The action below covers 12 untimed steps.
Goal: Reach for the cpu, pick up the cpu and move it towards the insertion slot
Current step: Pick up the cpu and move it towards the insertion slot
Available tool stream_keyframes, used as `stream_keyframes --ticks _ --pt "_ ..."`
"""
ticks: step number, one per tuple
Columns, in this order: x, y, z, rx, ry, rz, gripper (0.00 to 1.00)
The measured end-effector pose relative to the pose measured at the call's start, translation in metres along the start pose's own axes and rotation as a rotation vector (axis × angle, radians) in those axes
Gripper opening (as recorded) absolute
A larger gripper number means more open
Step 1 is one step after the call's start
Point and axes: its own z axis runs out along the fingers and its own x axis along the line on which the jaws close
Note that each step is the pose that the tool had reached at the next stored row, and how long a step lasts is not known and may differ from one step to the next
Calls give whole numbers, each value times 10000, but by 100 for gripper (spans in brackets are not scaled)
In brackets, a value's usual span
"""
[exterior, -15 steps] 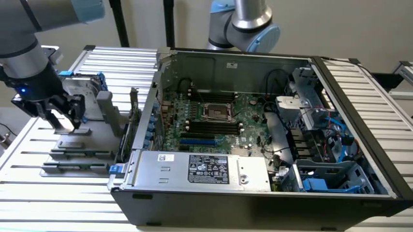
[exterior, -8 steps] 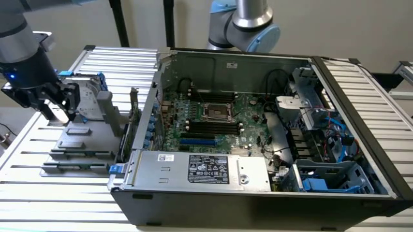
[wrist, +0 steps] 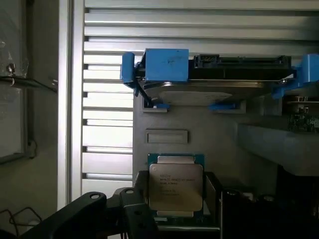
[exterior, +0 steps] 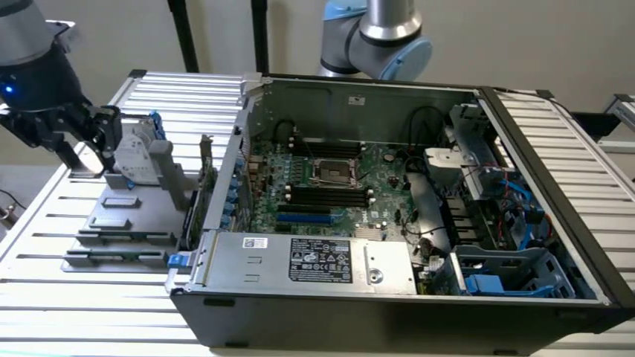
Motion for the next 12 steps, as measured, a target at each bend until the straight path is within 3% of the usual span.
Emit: stream_keyframes --ticks 7,12 --pt "-306 -12 -327 -68 9 -5 55" --pt "-530 -24 -493 -183 7 -7 55"
